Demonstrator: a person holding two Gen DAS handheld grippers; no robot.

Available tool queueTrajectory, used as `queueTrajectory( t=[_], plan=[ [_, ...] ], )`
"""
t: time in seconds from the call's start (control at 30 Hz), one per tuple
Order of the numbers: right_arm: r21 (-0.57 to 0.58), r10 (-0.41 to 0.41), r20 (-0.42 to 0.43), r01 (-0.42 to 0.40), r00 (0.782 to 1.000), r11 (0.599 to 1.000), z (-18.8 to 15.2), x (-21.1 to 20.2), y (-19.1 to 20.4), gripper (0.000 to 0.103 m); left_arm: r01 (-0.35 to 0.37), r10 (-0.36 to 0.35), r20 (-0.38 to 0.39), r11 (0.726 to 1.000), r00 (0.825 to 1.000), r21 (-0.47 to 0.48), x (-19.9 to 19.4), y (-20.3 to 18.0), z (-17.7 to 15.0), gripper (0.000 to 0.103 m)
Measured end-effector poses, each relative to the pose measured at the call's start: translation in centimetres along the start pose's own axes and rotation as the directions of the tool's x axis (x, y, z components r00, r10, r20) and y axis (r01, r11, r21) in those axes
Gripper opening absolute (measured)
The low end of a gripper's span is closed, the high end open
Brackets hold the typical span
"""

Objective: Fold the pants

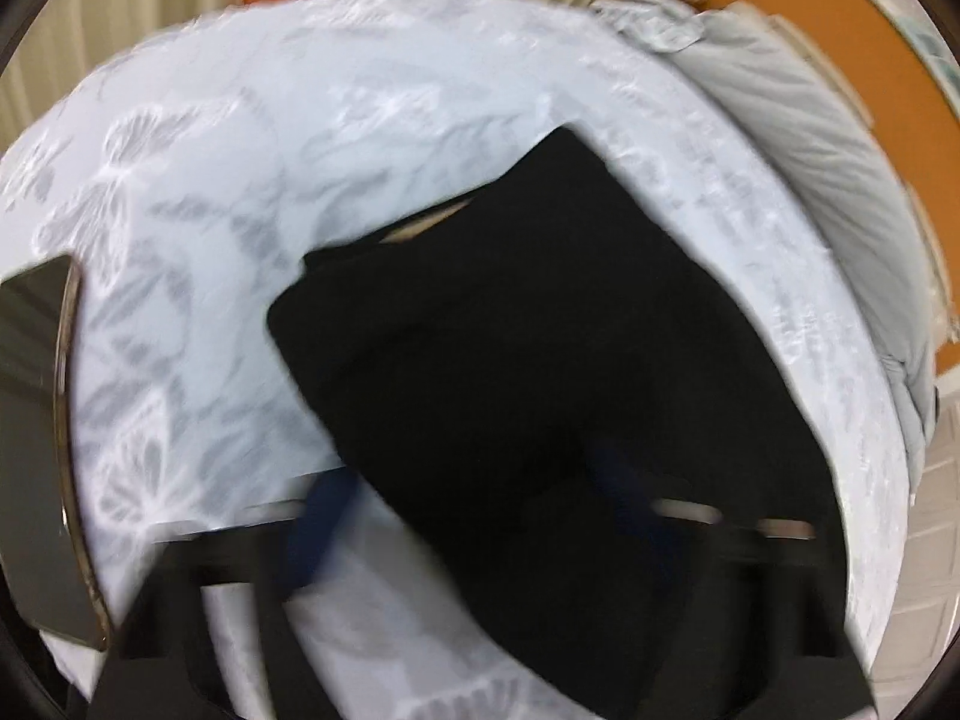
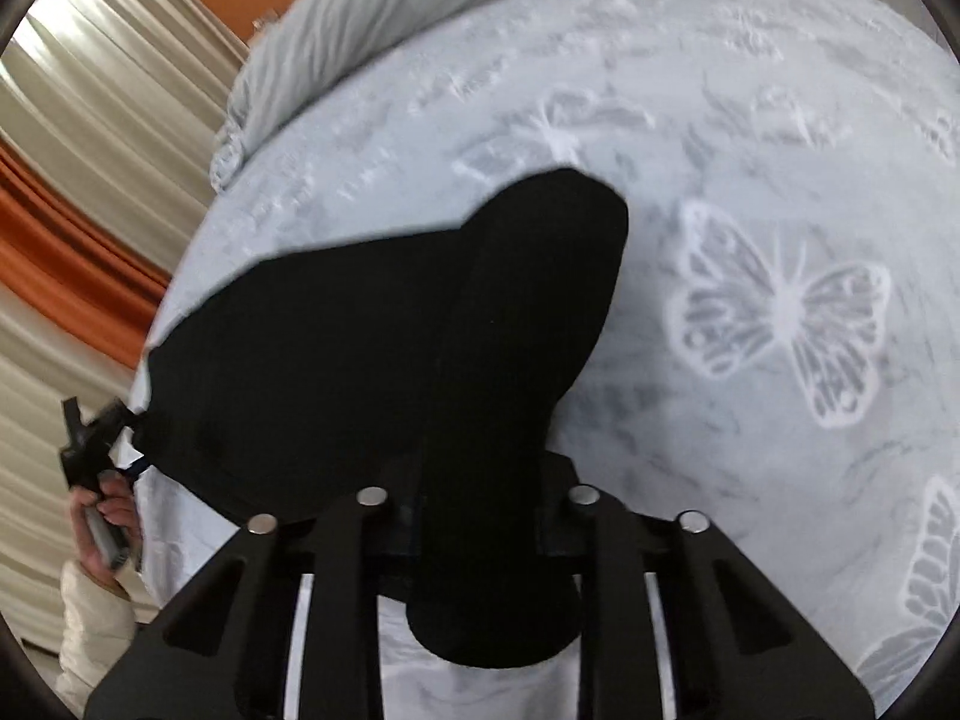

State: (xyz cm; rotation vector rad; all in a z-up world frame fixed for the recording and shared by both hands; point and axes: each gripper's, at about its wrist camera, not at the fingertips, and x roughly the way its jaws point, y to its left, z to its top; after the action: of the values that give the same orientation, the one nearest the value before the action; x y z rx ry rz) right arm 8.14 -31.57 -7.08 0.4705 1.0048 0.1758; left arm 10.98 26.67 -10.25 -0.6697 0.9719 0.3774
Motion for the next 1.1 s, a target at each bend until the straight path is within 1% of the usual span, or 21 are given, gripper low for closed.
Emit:
queueTrajectory(
  t=[0.03, 0.1, 0.17, 0.2, 0.3, 0.37, 0.4, 0.43, 0.47, 0.53, 0.57, 0.6, 0.63, 0.67, 0.7, 0.77, 0.83, 0.93, 1.03, 1.07, 1.1],
  plan=[
    [-0.004, 0.010, 0.024, -0.010, 1.000, 1.000, 0.2, -0.9, 0.1, 0.018, 0.004, -0.004, -0.001, 1.000, 1.000, -0.001, -0.4, 0.1, -0.1, 0.039],
    [-0.012, 0.014, 0.081, -0.013, 0.997, 1.000, 0.8, -3.9, -0.2, 0.017, 0.068, -0.069, -0.026, 0.997, 0.997, -0.031, -1.3, 0.5, -0.4, 0.039],
    [0.029, 0.074, 0.094, -0.077, 0.993, 0.997, 1.2, -5.8, -1.9, 0.017, 0.114, -0.116, -0.058, 0.993, 0.992, -0.040, -1.8, 0.8, -1.1, 0.040],
    [0.041, 0.059, 0.108, -0.063, 0.992, 0.997, 1.1, -6.6, -2.8, 0.017, 0.130, -0.132, -0.068, 0.991, 0.989, -0.036, -2.0, 0.6, -1.6, 0.040],
    [0.107, -0.076, 0.113, 0.064, 0.991, 0.992, 0.3, -8.1, -7.0, 0.020, 0.141, -0.139, -0.111, 0.990, 0.984, 0.014, -1.6, -1.0, -3.0, 0.045],
    [0.167, -0.174, 0.021, 0.168, 0.984, 0.971, -0.2, -6.8, -10.2, 0.033, 0.133, -0.125, -0.135, 0.990, 0.983, 0.046, -0.9, -2.1, -3.9, 0.056],
    [0.202, -0.233, -0.026, 0.233, 0.972, 0.951, -0.5, -6.0, -11.6, 0.038, 0.106, -0.096, -0.129, 0.992, 0.987, 0.066, -0.7, -2.8, -4.4, 0.057],
    [0.234, -0.250, -0.032, 0.250, 0.968, 0.940, -0.8, -5.8, -12.3, 0.038, 0.085, -0.076, -0.115, 0.993, 0.990, 0.079, -0.7, -3.3, -4.6, 0.059],
    [0.238, -0.259, 0.012, 0.249, 0.966, 0.939, -0.7, -6.6, -11.8, 0.038, 0.075, -0.065, -0.100, 0.993, 0.993, 0.091, -0.9, -3.9, -4.8, 0.061],
    [0.149, -0.368, 0.133, 0.348, 0.920, 0.925, -0.4, -8.9, -8.6, 0.041, 0.078, -0.071, -0.078, 0.993, 0.994, 0.088, -1.3, -4.2, -4.7, 0.062],
    [0.038, -0.398, 0.233, 0.400, 0.887, 0.916, -0.3, -10.2, -5.5, 0.049, 0.086, -0.081, -0.070, 0.993, 0.994, 0.075, -1.5, -4.2, -4.7, 0.066],
    [-0.048, -0.371, 0.289, 0.400, 0.883, 0.915, -0.3, -10.8, -3.3, 0.055, 0.088, -0.083, -0.073, 0.994, 0.994, 0.069, -1.2, -4.4, -4.4, 0.068],
    [-0.118, -0.321, 0.321, 0.374, 0.891, 0.920, -0.4, -11.0, -1.3, 0.064, 0.088, -0.083, -0.076, 0.994, 0.994, 0.065, -1.2, -4.2, -4.6, 0.069],
    [-0.195, -0.237, 0.317, 0.308, 0.918, 0.931, -0.8, -10.3, 1.1, 0.063, 0.087, -0.081, -0.079, 0.994, 0.994, 0.063, -1.5, -3.7, -4.8, 0.069],
    [-0.257, -0.161, 0.273, 0.233, 0.948, 0.938, -1.2, -9.0, 2.8, 0.063, 0.082, -0.077, -0.085, 0.995, 0.993, 0.062, -1.3, -3.6, -5.0, 0.069],
    [-0.344, -0.082, 0.149, 0.130, 0.985, 0.930, -2.0, -5.6, 5.3, 0.062, 0.084, -0.078, -0.098, 0.995, 0.992, 0.062, -1.0, -3.7, -5.0, 0.069],
    [-0.425, -0.095, 0.079, 0.120, 0.992, 0.897, -3.1, -2.5, 7.5, 0.062, 0.084, -0.077, -0.101, 0.994, 0.992, 0.072, -0.9, -3.6, -5.1, 0.069],
    [-0.526, -0.160, 0.034, 0.154, 0.986, 0.836, -4.8, 1.2, 9.6, 0.062, 0.091, -0.082, -0.113, 0.992, 0.990, 0.085, -0.5, -3.8, -4.8, 0.070],
    [-0.520, -0.194, 0.014, 0.173, 0.981, 0.836, -4.9, 3.7, 9.7, 0.043, 0.107, -0.096, -0.129, 0.991, 0.987, 0.082, -0.5, -3.7, -4.5, 0.071],
    [-0.503, -0.184, 0.027, 0.172, 0.983, 0.847, -5.1, 4.0, 9.2, 0.018, 0.115, -0.103, -0.135, 0.990, 0.985, 0.079, -0.5, -3.6, -4.4, 0.071],
    [-0.494, -0.182, 0.038, 0.177, 0.983, 0.851, -4.7, 4.0, 9.5, 0.013, 0.120, -0.109, -0.140, 0.990, 0.984, 0.076, -0.6, -3.5, -4.4, 0.071]
  ],
)
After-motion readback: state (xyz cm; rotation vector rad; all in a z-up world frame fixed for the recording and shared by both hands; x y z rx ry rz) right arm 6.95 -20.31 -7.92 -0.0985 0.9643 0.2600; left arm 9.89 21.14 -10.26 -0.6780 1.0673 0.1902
